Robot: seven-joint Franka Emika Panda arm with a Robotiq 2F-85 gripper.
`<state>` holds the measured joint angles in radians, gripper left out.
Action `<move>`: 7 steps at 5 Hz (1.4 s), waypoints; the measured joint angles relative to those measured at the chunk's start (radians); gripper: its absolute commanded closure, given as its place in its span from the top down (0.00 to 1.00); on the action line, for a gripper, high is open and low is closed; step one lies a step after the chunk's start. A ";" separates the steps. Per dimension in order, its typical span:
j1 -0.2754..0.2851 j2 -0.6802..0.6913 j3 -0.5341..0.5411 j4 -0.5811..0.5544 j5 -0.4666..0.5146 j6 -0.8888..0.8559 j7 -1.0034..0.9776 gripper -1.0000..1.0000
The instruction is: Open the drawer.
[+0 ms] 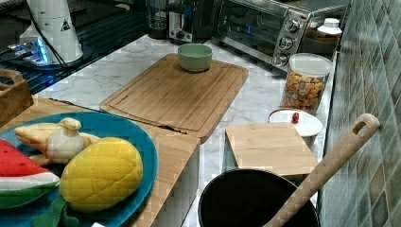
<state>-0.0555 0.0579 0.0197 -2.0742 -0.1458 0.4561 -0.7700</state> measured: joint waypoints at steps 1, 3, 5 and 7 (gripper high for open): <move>0.010 -0.024 -0.060 -0.078 -0.001 0.060 -0.099 1.00; -0.070 -0.053 -0.188 -0.168 -0.048 0.238 -0.233 1.00; -0.173 -0.054 -0.231 -0.178 -0.087 0.311 -0.357 1.00; -0.181 -0.054 -0.224 -0.180 -0.108 0.334 -0.357 1.00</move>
<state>-0.2368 0.0037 -0.2040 -2.2539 -0.2542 0.7905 -1.1270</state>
